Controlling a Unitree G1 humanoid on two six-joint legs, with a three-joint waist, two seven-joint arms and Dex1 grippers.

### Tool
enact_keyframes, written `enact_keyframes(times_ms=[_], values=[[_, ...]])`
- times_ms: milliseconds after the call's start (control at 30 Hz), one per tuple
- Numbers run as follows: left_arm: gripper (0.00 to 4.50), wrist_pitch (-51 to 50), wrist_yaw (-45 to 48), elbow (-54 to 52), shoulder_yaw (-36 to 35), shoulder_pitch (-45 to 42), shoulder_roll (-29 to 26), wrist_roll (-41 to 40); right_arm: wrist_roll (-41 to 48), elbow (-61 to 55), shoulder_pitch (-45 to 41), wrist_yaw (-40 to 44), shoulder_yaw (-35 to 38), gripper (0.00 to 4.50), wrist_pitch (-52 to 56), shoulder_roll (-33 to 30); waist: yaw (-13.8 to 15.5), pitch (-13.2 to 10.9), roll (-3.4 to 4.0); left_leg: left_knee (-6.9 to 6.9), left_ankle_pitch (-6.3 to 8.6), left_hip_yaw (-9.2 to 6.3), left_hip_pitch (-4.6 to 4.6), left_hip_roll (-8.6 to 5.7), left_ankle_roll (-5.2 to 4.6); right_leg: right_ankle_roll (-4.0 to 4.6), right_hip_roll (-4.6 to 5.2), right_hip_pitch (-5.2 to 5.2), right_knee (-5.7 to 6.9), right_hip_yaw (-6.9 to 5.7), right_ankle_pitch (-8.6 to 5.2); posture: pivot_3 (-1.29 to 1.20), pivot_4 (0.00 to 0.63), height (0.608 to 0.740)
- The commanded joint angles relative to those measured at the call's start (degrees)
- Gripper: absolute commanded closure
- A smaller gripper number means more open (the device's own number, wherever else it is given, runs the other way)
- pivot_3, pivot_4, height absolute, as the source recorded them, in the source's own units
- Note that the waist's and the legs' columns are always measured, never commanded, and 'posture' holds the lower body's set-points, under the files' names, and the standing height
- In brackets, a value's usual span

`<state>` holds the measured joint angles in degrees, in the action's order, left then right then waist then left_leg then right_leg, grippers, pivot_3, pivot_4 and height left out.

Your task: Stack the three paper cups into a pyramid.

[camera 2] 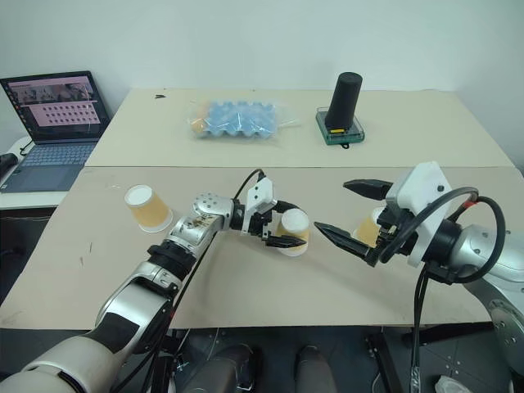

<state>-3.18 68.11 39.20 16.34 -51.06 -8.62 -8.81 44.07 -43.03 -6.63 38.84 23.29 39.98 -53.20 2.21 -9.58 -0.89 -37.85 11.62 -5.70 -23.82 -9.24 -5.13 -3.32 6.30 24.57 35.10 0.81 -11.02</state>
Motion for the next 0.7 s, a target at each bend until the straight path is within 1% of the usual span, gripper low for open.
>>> enact_keyframes(times_ms=[33, 133, 333, 400, 433, 500, 567, 600, 633, 700], values=[[0.04, -0.67, -0.40, -4.96, -2.78, -0.28, -0.49, -1.77, 0.39, -0.02, -1.50, 0.62, 0.30, 0.00, -0.83, -0.86, -0.04, 0.00, 0.00, 0.00, 0.00, 0.00, 0.00, 0.00, 0.00, 0.00, 0.00, 0.00, 0.01, 0.00, 0.00, 0.00, 0.150, 0.740], [0.04, -3.45, -0.55, -10.34, -4.27, 0.60, -2.12, -2.78, 0.25, 0.43, -1.90, 1.20, -0.29, 0.00, -0.92, -0.89, -0.10, 0.00, 0.00, 0.00, 0.00, 0.00, 0.00, 0.00, 0.00, 0.00, 0.00, 0.01, 0.02, 0.01, 0.00, 0.00, 0.150, 0.740], [0.04, -16.65, 0.58, -33.50, -6.86, 7.02, -10.43, -9.02, -0.06, 2.48, -3.75, 2.74, -1.80, 0.00, -1.52, -0.68, -0.79, 0.01, 0.02, 0.00, -0.01, 0.00, 0.00, 0.02, 0.01, 0.01, -0.08, 0.04, 0.05, 0.04, 0.00, 0.00, 0.150, 0.740], [0.04, -20.20, -0.04, -38.92, -7.37, 8.88, -12.59, -10.75, -0.39, 2.98, -4.12, 3.12, -2.28, 0.00, -1.80, -0.59, -0.90, 0.01, 0.03, 0.00, -0.01, 0.00, 0.01, 0.01, 0.02, 0.01, -0.15, 0.04, 0.06, 0.04, 0.00, 0.00, 0.150, 0.740], [0.04, -21.99, -2.20, -41.52, -9.00, 9.89, -13.10, -11.85, -0.60, 3.32, -4.43, 3.36, -2.70, 0.00, -1.96, -0.56, -0.89, 0.01, 0.03, 0.00, -0.01, 0.01, 0.03, 0.01, 0.02, 0.01, -0.16, 0.03, 0.06, 0.04, 0.00, 0.00, 0.150, 0.740], [0.04, -24.29, -9.43, -45.50, -13.03, 11.24, -12.50, -12.68, -1.10, 4.01, -4.99, 3.77, -3.53, 0.00, -2.25, -0.49, -0.81, 0.01, 0.03, 0.00, -0.01, 0.00, 0.06, 0.01, 0.02, 0.01, -0.22, 0.01, 0.05, 0.03, 0.00, 0.00, 0.150, 0.740], [0.04, -25.28, -14.49, -47.77, -14.80, 11.88, -11.54, -12.61, -1.32, 4.25, -4.91, 4.19, -3.63, 0.00, -2.46, -0.50, -0.63, 0.01, 0.03, 0.00, -0.01, -0.01, 0.08, 0.02, 0.03, 0.01, -0.22, 0.02, 0.03, 0.02, 0.00, 0.00, 0.150, 0.740], [0.04, -24.97, -22.39, -48.88, -16.46, 11.97, -9.32, -9.66, -1.33, 4.43, -4.82, 4.55, -3.80, 0.00, -2.55, -0.48, -0.50, 0.01, 0.03, 0.00, -0.01, -0.01, 0.08, 0.01, 0.04, 0.01, -0.22, 0.02, 0.03, 0.02, 0.01, 0.00, 0.150, 0.740], [0.04, -22.81, -33.77, -51.20, -18.20, 13.48, -6.04, -3.77, -1.40, 4.71, -5.08, 4.86, -4.31, 0.00, -2.61, -0.38, -0.35, 0.01, 0.02, 0.00, -0.01, -0.01, 0.07, 0.01, 0.04, 0.01, -0.21, -0.02, 0.02, 0.02, 0.01, 0.00, 0.150, 0.740], [0.04, -20.44, -50.32, -55.84, -20.27, 17.39, -0.76, 5.09, -1.42, 5.35, -5.81, 5.31, -5.06, 0.00, -2.68, -0.15, 0.09, 0.00, 0.00, 0.00, -0.01, -0.01, 0.12, 0.01, 0.05, -0.02, -0.18, -0.16, -0.09, 0.03, 0.03, 0.00, 0.150, 0.740]])
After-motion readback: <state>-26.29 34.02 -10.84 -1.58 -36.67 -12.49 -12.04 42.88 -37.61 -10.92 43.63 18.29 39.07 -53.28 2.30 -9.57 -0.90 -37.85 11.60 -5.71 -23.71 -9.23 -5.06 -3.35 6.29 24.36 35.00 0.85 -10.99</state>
